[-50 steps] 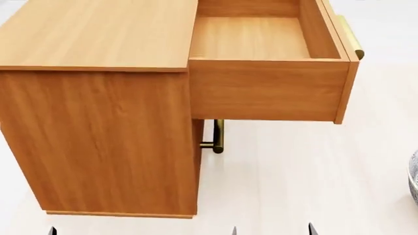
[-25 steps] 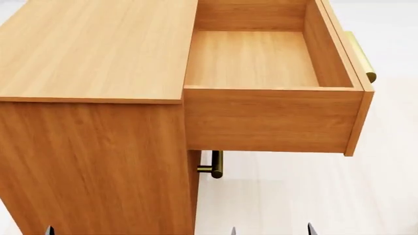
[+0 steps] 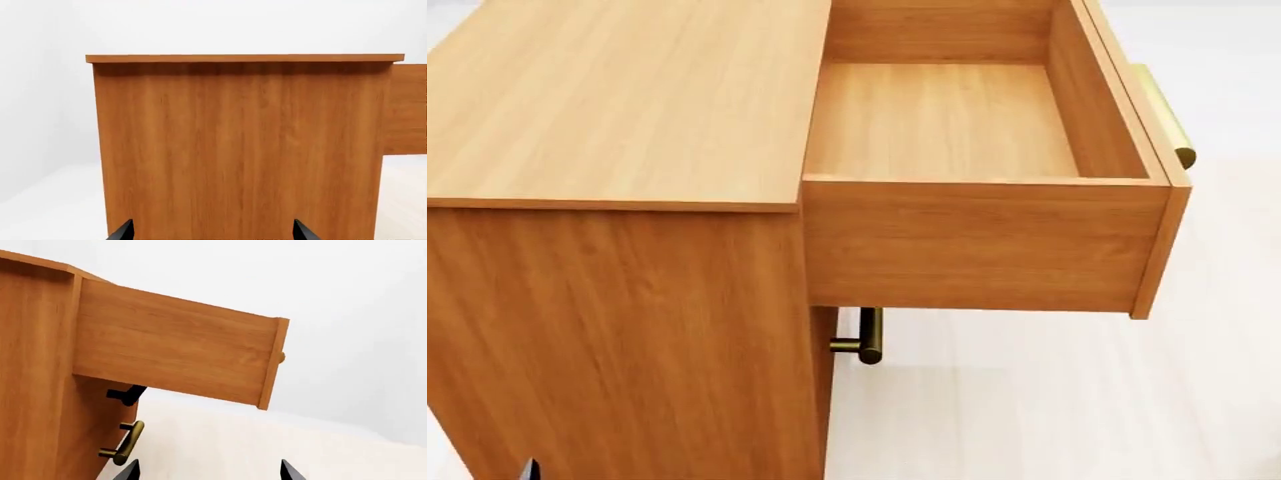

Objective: Put the bowl on top of the cabinet.

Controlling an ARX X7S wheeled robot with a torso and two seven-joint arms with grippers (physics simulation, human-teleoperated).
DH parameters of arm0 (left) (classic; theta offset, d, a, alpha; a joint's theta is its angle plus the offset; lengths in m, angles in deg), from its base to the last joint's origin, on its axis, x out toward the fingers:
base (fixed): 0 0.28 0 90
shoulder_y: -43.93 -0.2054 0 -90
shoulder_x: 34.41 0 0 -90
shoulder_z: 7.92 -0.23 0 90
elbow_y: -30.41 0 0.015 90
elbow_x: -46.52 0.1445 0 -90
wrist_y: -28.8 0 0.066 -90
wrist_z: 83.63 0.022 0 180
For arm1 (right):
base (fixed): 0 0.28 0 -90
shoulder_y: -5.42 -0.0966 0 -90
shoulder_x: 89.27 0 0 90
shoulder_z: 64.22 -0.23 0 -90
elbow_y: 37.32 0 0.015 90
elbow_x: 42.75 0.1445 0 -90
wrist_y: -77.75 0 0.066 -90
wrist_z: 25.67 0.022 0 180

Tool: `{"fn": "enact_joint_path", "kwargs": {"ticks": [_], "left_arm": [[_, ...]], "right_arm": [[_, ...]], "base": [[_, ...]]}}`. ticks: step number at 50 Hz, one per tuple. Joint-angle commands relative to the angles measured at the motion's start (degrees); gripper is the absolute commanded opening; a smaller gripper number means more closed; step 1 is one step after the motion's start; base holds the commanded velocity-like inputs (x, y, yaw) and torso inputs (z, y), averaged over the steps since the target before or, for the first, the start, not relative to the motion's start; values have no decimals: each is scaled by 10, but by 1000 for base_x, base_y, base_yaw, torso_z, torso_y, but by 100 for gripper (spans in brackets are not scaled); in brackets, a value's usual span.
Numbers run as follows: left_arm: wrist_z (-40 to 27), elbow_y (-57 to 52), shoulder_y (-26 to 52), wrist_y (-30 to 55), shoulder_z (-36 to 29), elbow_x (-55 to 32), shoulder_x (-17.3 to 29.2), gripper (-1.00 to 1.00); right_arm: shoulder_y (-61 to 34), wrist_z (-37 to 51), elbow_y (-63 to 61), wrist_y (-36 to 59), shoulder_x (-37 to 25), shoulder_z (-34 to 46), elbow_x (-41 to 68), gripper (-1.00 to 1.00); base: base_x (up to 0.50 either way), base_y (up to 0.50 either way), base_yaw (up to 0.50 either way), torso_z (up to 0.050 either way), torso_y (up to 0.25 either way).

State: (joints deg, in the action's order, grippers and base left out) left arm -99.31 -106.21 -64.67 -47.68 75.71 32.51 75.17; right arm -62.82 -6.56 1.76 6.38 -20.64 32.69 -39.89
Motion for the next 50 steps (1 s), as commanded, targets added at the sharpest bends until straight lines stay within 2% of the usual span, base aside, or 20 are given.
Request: {"fn": "enact_joint_path", "kwargs": {"ticks": [1,4,7,8,11,16,23,25,34,38,43,47,49,50], "left_arm": [[-3,0,1,1,-5,1,5,100],[-2,2,1,-2,-10,6,5,100],[-1,7,1,-4,-13,10,7,100],[-1,8,5,-1,-10,5,8,100],[-2,7,8,3,-6,-1,9,100],[-2,11,10,2,-6,-2,12,100],[1,14,11,1,-11,1,17,100],[2,18,12,1,-13,1,18,100],[3,22,22,12,-12,-2,25,100],[5,29,29,21,-14,-10,25,100],[3,34,32,21,-20,-4,24,100],[4,47,39,22,-33,6,23,100],[3,49,42,26,-33,6,23,100],[3,53,45,26,-33,7,23,100]], "right_arm": [[232,144,-90,-67,-182,-201,118,100],[232,-90,-91,-67,11,-352,94,100],[232,-142,-91,-62,44,-430,127,100],[232,-153,-91,-51,40,-472,161,100],[232,-159,-91,-30,28,-519,195,100],[232,-126,-91,69,-52,-641,319,100],[232,-121,-91,170,-116,-744,402,100],[230,-87,-90,221,-159,-764,447,100],[140,16,14,352,-334,-729,568,100],[119,22,60,359,-374,-704,589,100],[121,-21,90,354,-393,-693,587,100],[87,-9,158,340,-461,-634,621,100],[71,3,199,312,-497,-578,630,100],[60,11,235,271,-526,-516,641,100]], "base": [[0,0,0,0,0],[0,0,0,0,0],[0,0,0,0,0],[0,0,0,0,0],[0,0,0,0,0],[0,0,0,0,0],[0,0,0,0,0],[0,0,0,0,0],[0,0,0,0,0],[0,0,0,0,0],[0,0,0,0,0],[0,0,0,0,0],[0,0,0,0,0],[0,0,0,0,0]]}}
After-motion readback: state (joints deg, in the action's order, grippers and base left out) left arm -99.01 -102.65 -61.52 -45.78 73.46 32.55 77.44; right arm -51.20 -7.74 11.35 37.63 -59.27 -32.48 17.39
